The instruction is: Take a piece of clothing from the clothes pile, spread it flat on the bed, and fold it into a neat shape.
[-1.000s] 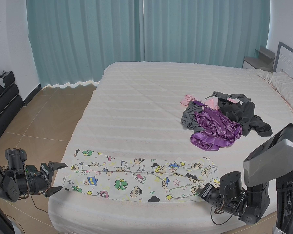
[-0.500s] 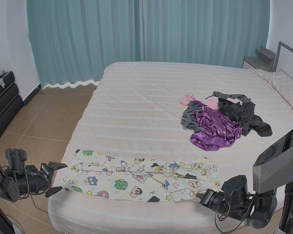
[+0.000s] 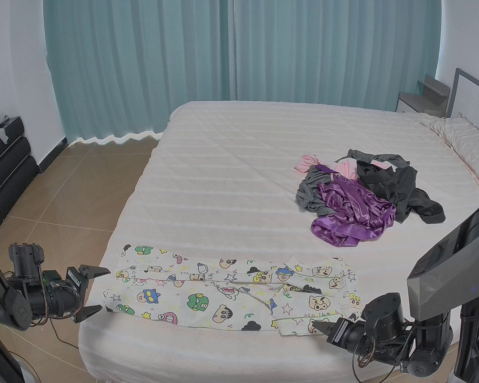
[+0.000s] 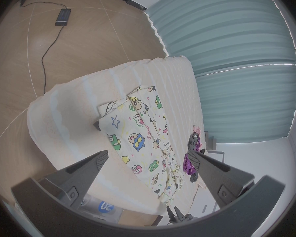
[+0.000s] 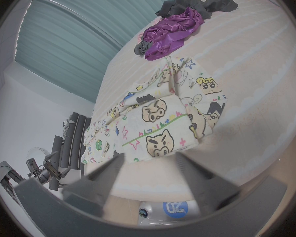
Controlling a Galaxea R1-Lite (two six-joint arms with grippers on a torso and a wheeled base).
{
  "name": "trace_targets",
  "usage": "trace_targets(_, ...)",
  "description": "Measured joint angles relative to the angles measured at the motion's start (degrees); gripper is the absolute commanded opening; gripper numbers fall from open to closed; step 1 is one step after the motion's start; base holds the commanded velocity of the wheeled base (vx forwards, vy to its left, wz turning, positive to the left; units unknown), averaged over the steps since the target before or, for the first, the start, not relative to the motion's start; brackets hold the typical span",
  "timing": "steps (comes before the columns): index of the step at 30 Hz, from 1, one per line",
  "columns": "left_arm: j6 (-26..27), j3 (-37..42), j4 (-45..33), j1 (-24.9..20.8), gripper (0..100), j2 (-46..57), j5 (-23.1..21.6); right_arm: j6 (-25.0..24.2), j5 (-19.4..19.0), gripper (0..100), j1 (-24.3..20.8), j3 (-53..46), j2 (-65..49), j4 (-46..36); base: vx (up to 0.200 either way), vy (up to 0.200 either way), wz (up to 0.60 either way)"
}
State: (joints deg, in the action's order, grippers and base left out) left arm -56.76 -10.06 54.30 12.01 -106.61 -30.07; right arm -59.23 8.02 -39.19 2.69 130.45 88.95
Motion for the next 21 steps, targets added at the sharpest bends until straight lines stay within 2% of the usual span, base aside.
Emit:
trace_targets(3,0.7,-0.7,0.1,0.0,100,-0.4,0.6,0.2,0.0,100,0.0,0.0,0.8,0.0,0.0,0.0,0.0)
trace_targets(7,3.6,-3.1,0.8,-0.2,100,-1.6,3.8,0.3,0.3,100,0.3,0.1,0.8,0.0,0.0,0.0,0.0)
trace_targets(15,19.9,-10.8,0.7,-2.6,100,-9.8,11.7,0.4,0.6,100,1.7,0.7,0.3,0.0,0.0,0.0,0.0)
trace_targets(21,28.8,-18.2,0.4,-4.2,100,-17.4,13.7,0.4,0.7,100,2.5,1.0,-0.1,0.0,0.0,0.0,0.0)
